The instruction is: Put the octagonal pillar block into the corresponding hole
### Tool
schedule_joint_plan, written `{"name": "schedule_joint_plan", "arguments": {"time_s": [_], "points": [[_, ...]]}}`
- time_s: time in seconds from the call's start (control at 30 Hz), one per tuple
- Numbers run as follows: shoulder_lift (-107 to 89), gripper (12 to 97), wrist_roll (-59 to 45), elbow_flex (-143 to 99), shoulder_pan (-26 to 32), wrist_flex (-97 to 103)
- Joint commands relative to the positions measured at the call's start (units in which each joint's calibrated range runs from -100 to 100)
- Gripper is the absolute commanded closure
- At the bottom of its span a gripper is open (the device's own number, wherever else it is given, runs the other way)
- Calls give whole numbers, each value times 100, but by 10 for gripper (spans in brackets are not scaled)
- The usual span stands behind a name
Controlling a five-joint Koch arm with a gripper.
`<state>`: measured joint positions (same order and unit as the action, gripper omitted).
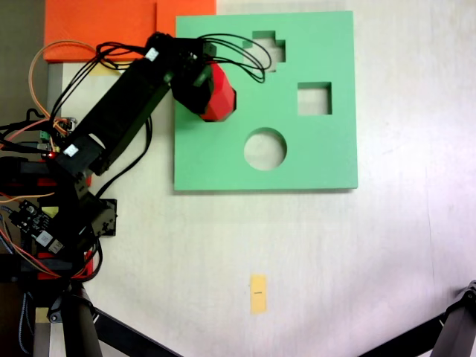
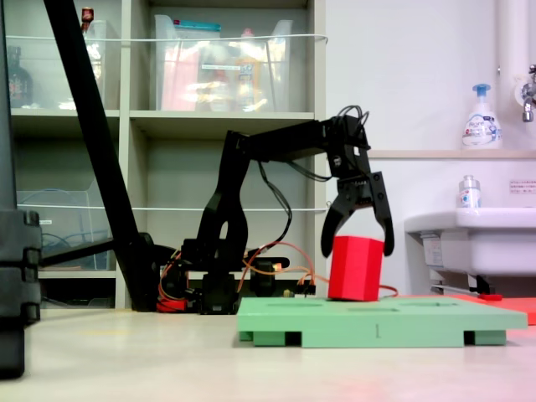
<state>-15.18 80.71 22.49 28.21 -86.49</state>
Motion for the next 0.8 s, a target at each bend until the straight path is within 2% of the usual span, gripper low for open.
{"name": "schedule_joint_plan", "arguments": {"time_s": [0.0,0.4,0.77], "points": [[10,660,15,134,24,103],[359,660,-24,134,24,142],[541,660,-523,134,10,276]]}}
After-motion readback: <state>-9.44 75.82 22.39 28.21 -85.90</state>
